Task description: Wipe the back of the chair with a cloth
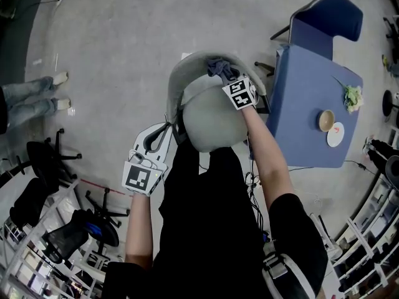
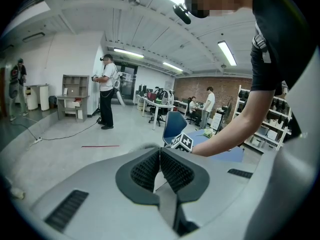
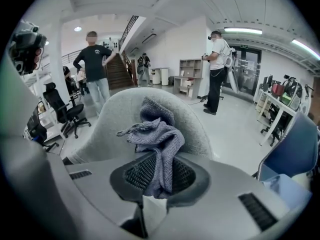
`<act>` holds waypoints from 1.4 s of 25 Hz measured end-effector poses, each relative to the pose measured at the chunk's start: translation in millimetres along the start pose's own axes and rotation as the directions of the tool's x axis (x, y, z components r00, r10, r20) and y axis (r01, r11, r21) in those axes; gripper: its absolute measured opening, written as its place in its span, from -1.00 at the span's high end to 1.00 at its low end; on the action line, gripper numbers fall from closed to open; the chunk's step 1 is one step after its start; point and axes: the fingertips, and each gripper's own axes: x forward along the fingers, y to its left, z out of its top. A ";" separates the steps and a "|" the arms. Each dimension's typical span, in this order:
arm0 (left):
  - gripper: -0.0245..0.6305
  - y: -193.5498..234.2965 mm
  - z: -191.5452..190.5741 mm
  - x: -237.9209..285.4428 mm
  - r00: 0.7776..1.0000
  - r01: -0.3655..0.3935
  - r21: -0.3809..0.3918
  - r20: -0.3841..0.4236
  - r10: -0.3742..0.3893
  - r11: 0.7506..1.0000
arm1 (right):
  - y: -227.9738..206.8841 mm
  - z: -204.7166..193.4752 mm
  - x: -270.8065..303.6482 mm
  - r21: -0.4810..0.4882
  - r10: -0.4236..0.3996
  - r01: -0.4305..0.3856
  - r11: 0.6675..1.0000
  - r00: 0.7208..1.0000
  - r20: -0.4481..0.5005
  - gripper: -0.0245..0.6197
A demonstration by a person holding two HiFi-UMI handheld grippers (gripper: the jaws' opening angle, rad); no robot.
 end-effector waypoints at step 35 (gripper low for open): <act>0.84 16.1 -14.2 -0.7 1.000 -0.012 -0.049 0.011 0.013 0.999 | 61.3 -13.1 60.1 -0.100 0.091 -0.101 0.990 0.990 -0.104 0.68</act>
